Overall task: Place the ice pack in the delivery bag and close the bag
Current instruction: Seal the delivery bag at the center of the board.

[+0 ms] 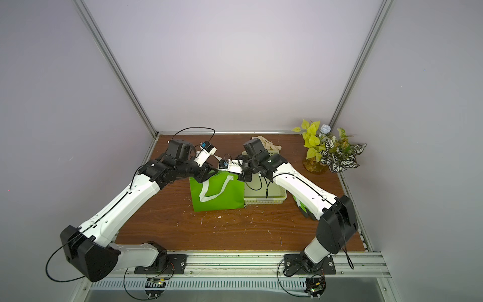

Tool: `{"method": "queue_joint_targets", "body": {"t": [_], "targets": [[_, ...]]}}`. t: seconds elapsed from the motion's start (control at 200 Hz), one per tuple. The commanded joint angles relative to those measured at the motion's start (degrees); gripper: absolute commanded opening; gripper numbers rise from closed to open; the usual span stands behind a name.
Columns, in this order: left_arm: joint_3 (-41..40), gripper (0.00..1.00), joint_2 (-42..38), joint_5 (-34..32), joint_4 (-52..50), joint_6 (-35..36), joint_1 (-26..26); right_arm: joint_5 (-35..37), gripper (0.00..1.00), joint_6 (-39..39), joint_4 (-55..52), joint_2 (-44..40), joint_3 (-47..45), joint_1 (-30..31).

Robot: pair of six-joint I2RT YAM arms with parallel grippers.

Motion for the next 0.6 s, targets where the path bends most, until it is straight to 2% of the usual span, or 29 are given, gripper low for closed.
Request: {"method": "queue_joint_targets", "body": {"t": [0.0, 0.16, 0.28, 0.52, 0.595], "targets": [[-1.9, 0.45, 1.0, -0.4, -3.0, 1.8, 0.4, 1.2, 0.0, 1.8, 3.4, -0.7, 1.4, -0.2], [-2.3, 0.47, 1.9, -1.5, -3.0, 2.5, 0.3, 1.2, 0.0, 1.6, 3.6, -0.9, 1.2, -0.2], [-2.5, 0.47, 3.0, -1.7, -3.0, 3.0, 0.3, 2.7, 0.12, 1.9, 4.3, -1.1, 0.7, -0.2], [-3.8, 0.46, 4.0, -3.2, -3.0, 4.3, 0.4, 3.6, 0.14, 1.8, 5.3, -1.8, -0.7, -0.2], [-4.0, 0.46, 3.9, -4.4, -3.1, 4.8, 0.4, 4.0, 0.19, 1.6, 5.5, -2.0, -0.9, -0.2]]}}
